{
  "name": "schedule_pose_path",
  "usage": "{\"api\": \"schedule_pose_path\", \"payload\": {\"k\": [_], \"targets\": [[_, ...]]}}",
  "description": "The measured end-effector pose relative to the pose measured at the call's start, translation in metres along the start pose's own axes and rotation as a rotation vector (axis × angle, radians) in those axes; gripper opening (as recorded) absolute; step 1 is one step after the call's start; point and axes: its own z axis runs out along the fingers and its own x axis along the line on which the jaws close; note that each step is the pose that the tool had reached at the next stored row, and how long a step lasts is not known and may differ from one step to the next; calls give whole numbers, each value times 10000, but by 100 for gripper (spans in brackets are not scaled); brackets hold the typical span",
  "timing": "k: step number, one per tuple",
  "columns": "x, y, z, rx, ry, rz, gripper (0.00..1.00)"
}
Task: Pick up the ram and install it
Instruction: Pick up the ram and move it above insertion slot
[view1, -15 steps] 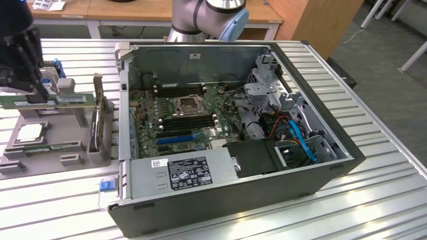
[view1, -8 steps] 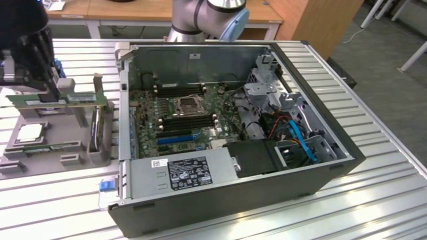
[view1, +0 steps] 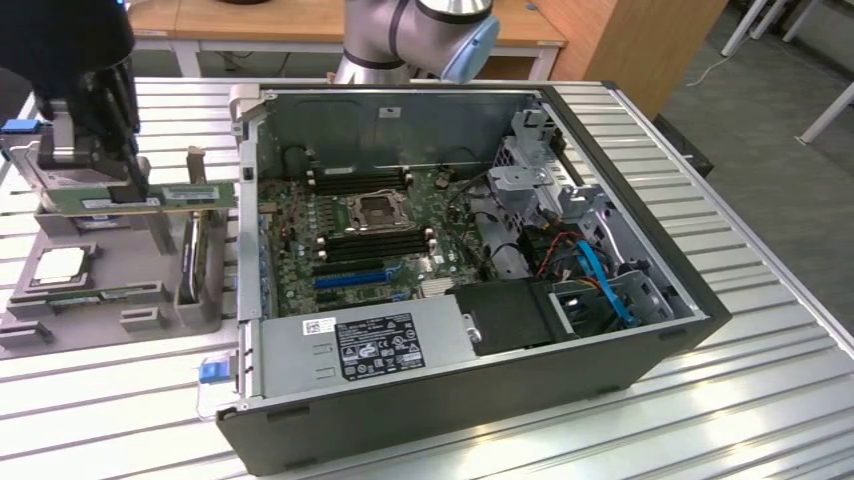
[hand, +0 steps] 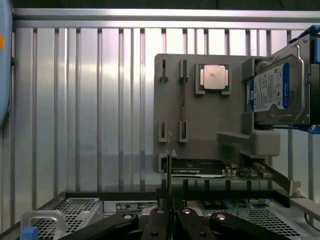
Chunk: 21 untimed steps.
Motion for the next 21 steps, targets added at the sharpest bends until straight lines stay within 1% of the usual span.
{"api": "schedule_pose_path", "payload": {"k": [9, 21], "targets": [[-5, -241, -6, -2, 3, -185, 12], [-13, -586, -15, -6, 7, -431, 12]]}}
